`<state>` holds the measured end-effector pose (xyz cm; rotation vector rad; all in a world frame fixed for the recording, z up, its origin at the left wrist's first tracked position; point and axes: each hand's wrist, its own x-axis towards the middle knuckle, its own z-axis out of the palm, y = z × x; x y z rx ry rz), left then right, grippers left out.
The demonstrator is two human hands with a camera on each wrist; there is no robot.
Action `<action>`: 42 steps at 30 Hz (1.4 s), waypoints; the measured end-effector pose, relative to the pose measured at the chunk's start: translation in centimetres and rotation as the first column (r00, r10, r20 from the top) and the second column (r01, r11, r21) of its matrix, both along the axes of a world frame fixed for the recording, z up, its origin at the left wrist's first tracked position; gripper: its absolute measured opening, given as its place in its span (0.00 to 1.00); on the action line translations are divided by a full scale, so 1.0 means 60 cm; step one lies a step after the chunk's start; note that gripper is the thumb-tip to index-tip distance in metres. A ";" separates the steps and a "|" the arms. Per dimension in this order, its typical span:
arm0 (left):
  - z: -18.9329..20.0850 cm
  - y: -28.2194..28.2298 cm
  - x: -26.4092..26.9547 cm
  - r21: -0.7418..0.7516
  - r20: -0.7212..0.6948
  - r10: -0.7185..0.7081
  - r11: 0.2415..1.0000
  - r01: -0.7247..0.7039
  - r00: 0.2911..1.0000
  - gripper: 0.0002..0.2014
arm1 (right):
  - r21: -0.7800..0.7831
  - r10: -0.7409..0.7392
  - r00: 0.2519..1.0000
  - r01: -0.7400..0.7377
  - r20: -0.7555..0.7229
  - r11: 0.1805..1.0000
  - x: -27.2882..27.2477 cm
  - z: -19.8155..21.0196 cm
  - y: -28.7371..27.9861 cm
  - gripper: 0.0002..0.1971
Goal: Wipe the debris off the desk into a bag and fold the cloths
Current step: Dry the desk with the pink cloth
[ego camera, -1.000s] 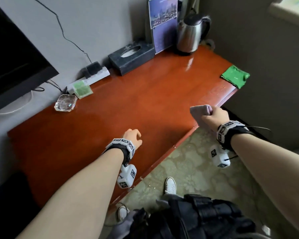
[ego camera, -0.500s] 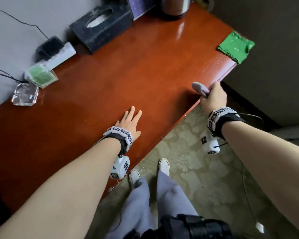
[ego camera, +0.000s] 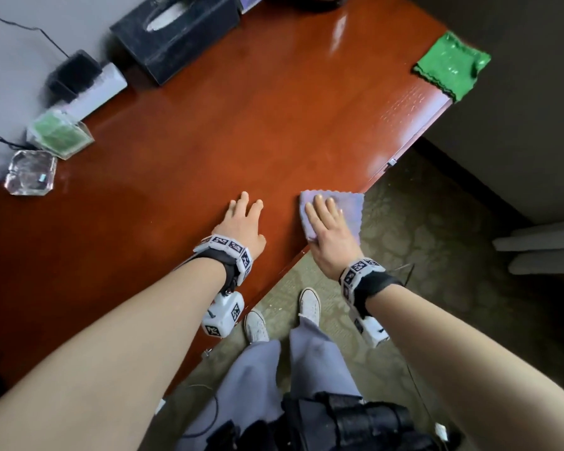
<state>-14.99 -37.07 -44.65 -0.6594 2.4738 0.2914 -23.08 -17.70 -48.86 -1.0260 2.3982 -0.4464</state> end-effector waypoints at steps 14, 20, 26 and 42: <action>-0.010 0.074 -0.197 0.022 -0.165 -0.338 0.938 0.346 0.927 0.33 | 0.139 -0.219 0.967 0.236 -0.129 0.962 -0.272 0.006 0.046 0.29; -0.018 0.093 -0.270 0.003 -0.150 -0.325 0.944 0.329 0.934 0.35 | 0.084 -0.199 0.975 0.208 -0.101 0.975 -0.230 0.020 0.049 0.30; -0.012 0.102 -0.351 0.028 -0.104 -0.299 0.953 0.303 0.949 0.44 | 0.060 -0.212 0.971 0.219 -0.109 0.974 -0.311 0.028 0.059 0.28; -0.043 0.130 -0.404 0.035 -0.022 -0.162 0.986 0.163 0.986 0.55 | -0.010 -0.240 0.956 0.242 -0.171 0.970 -0.386 0.017 0.042 0.23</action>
